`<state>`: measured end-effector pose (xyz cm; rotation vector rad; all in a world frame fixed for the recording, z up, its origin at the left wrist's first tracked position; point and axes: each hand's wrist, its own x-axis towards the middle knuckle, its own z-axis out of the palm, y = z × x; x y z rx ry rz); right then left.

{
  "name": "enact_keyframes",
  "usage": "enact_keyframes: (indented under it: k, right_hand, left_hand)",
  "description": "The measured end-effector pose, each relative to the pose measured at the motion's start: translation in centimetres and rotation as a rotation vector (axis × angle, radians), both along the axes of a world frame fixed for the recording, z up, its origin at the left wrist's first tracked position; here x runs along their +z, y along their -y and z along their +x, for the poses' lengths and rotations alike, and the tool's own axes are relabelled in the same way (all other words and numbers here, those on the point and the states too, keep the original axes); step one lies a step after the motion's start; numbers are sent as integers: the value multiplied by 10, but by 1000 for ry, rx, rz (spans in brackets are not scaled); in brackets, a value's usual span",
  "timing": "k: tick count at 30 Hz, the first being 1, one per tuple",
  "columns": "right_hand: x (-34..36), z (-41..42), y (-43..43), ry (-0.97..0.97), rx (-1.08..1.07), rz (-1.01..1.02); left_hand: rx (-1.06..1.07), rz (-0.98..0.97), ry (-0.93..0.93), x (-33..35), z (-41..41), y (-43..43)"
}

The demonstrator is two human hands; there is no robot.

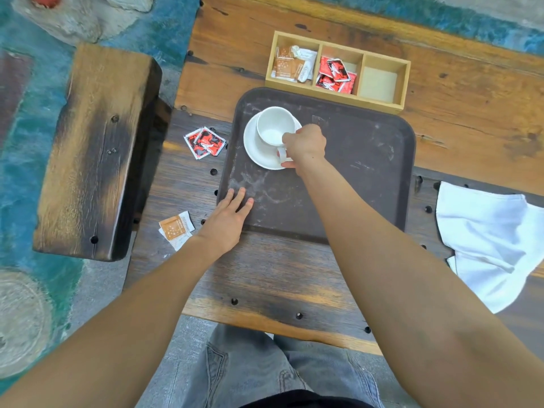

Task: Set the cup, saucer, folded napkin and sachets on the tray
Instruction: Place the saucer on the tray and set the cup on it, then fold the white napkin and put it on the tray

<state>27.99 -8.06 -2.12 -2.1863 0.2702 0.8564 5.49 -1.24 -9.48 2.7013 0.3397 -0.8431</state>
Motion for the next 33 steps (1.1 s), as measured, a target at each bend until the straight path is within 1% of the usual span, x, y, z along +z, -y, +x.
enact_keyframes:
  k: [7, 12, 15, 20, 25, 33]
  right_hand:
    - [-2, -10, 10, -13, -14, 83]
    - [-2, -43, 39, 44, 4, 160]
    - [-4, -63, 62, 71, 53, 132]
    - [-5, -92, 98, 95, 71, 97]
    - [-4, -127, 144, 134, 127, 2]
    - [-5, -158, 230, 171, 36, -118]
  left_hand:
    - [-44, 24, -51, 6, 6, -1]
    - [-29, 15, -109, 15, 10, 1]
    - [-19, -3, -136, 21, 14, 1]
    - [26, -18, -166, 32, 22, 4]
    - [13, 0, -39, 42, 32, 21]
    - [-85, -169, 12, 56, 53, 89]
